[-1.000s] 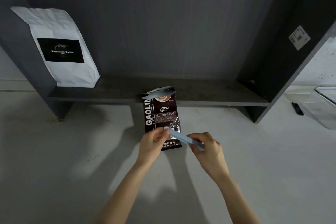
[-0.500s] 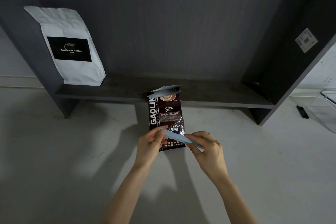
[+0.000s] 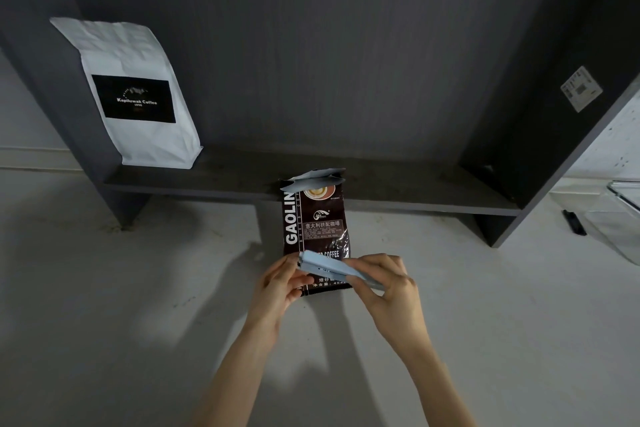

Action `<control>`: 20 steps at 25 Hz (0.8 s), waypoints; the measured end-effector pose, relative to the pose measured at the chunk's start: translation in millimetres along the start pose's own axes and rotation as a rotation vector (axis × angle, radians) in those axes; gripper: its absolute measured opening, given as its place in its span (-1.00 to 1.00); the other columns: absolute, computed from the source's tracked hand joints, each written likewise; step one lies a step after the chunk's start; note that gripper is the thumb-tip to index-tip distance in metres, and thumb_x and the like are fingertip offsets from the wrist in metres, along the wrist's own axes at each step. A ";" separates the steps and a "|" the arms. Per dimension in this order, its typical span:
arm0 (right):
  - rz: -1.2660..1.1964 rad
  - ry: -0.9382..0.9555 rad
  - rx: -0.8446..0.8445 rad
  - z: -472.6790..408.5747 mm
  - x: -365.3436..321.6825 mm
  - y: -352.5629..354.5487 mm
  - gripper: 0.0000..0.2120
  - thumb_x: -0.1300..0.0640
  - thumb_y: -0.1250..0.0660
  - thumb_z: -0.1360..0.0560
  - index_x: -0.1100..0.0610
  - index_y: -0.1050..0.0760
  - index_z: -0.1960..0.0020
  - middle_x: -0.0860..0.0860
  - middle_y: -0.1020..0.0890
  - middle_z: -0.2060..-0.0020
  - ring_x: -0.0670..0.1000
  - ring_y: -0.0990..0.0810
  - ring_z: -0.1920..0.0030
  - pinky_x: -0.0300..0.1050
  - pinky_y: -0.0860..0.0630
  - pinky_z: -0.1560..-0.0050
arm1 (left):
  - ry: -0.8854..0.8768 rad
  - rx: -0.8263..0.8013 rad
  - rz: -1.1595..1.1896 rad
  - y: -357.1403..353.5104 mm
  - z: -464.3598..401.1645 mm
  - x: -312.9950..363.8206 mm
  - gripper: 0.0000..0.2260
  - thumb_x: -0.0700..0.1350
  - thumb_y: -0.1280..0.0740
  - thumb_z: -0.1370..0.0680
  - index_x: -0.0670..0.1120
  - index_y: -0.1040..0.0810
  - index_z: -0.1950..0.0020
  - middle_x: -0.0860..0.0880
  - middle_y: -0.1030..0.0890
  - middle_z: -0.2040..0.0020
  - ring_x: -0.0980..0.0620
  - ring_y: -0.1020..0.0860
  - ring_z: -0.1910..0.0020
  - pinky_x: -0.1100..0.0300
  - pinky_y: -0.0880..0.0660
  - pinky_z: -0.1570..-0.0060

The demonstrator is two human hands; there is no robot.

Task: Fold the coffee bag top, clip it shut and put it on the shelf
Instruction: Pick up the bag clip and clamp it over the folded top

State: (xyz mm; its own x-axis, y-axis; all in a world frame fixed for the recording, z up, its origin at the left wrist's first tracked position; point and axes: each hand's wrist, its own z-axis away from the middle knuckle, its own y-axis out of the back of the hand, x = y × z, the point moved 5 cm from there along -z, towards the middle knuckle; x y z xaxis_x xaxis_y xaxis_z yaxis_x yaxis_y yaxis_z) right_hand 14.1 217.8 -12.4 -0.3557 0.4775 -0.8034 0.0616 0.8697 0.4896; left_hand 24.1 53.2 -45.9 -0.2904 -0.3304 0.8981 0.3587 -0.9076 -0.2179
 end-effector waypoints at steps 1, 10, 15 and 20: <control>-0.016 -0.031 -0.009 -2.0 0.6 -0.3 -0.78 0.08 -0.33 -0.35 -0.03 -0.61 0.02 -0.40 -0.54 0.14 -0.29 -0.39 0.02 -0.49 -0.33 0.06 | -0.011 -0.011 -0.016 1.4 0.6 1.3 -0.85 -0.11 -0.21 -0.52 0.05 -0.54 0.18 -0.03 -0.58 0.25 0.10 -0.58 0.28 0.24 -0.41 0.14; -0.212 -0.215 -0.055 4.9 9.9 6.1 -0.69 0.22 -0.36 -0.41 -0.22 -0.51 0.23 -0.10 -0.63 0.28 -0.13 -0.56 0.25 -0.39 -0.45 0.23 | -0.109 0.054 -0.010 18.4 -5.2 12.8 -0.87 -0.10 -0.21 -0.52 0.05 -0.55 0.11 -0.02 -0.61 0.17 0.13 -0.59 0.22 0.23 -0.41 0.13; -0.466 -0.325 -0.143 2.5 10.3 10.5 -0.78 0.33 -0.30 -0.42 0.03 -0.58 0.20 -0.02 -0.61 0.39 -0.13 -0.56 0.41 -0.34 -0.49 0.36 | -0.059 0.053 0.004 26.7 -5.7 10.5 -0.83 -0.11 -0.19 -0.53 -0.03 -0.56 -0.01 0.00 -0.59 0.12 0.09 -0.55 0.13 0.16 -0.39 0.00; -0.541 -0.360 -0.321 4.7 7.2 8.8 -0.78 0.35 -0.28 -0.43 0.06 -0.58 0.10 -0.04 -0.66 0.32 -0.13 -0.63 0.28 -0.33 -0.58 0.17 | -0.057 0.066 0.009 30.6 -7.9 12.6 -0.82 -0.11 -0.19 -0.53 -0.05 -0.56 -0.04 0.00 -0.59 0.13 0.10 -0.55 0.13 0.13 -0.35 -0.08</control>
State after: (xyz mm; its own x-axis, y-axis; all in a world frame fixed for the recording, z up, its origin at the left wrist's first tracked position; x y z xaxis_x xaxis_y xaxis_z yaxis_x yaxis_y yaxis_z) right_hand 16.4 229.5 -15.4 0.0733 0.0506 -0.9960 -0.3330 0.9426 0.0233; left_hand 24.4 19.2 -44.3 -0.2366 -0.3213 0.9170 0.4197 -0.8850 -0.2018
